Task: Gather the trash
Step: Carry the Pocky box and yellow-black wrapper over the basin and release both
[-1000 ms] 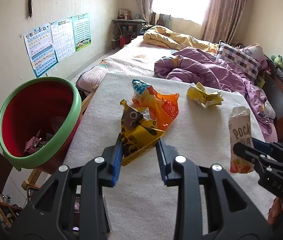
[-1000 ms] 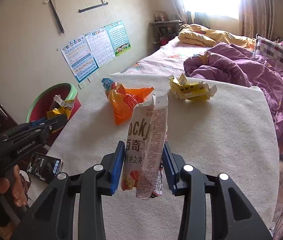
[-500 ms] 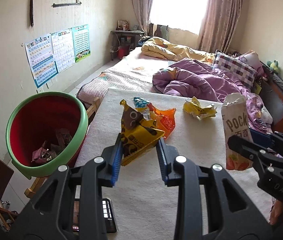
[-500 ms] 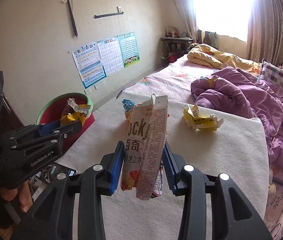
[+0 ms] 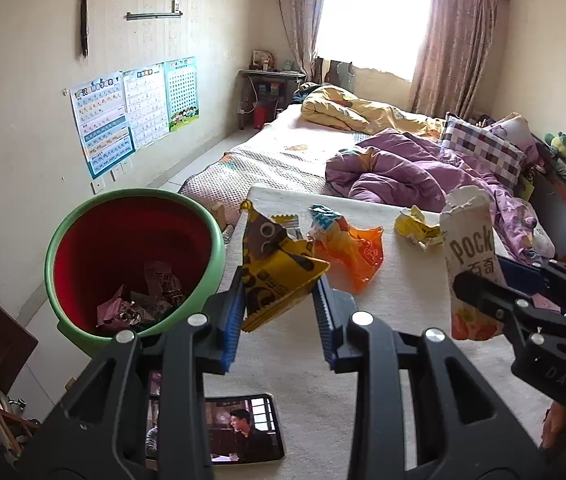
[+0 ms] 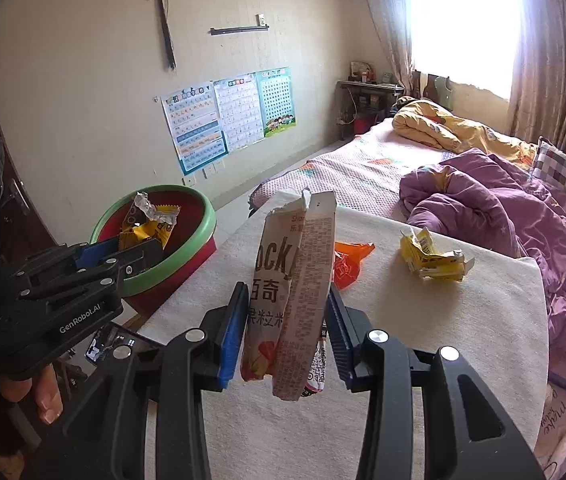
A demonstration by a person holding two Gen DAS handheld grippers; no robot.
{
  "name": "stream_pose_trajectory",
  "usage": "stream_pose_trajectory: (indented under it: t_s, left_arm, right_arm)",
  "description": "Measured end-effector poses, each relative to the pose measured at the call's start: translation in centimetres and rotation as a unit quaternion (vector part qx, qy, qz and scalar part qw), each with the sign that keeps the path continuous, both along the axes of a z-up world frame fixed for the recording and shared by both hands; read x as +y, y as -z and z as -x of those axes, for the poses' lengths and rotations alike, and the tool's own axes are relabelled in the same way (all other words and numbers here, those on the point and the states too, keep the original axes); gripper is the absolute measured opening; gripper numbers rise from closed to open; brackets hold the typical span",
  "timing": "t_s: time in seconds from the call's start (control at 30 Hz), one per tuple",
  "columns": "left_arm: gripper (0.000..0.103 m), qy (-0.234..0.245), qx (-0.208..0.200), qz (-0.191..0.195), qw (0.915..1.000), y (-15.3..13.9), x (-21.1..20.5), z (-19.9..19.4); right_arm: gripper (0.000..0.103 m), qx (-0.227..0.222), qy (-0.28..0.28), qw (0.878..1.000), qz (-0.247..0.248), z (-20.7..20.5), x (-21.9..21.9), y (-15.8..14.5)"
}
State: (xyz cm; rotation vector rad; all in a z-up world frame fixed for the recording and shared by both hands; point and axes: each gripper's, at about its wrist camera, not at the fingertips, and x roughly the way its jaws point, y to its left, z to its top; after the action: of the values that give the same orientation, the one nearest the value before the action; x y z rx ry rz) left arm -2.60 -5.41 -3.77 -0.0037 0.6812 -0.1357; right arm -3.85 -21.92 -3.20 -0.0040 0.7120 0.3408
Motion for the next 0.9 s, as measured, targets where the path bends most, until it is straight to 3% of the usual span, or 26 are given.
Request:
stream_pose_trajectory:
  t_s: [0.57, 0.9]
  left_arm:
    - [0.031, -0.028, 0.003, 0.001, 0.9996, 0.1, 6.6, -0.8]
    - [0.031, -0.050, 0.012, -0.008, 0.9987, 0.7, 10.9, -1.6]
  right_arm:
    - [0.039, 0.003, -0.025, 1.000, 0.010, -1.0, 6.4, 0.2]
    - [0.039, 0.027, -0.028, 0.999, -0.004, -2.2, 9.5, 1.5]
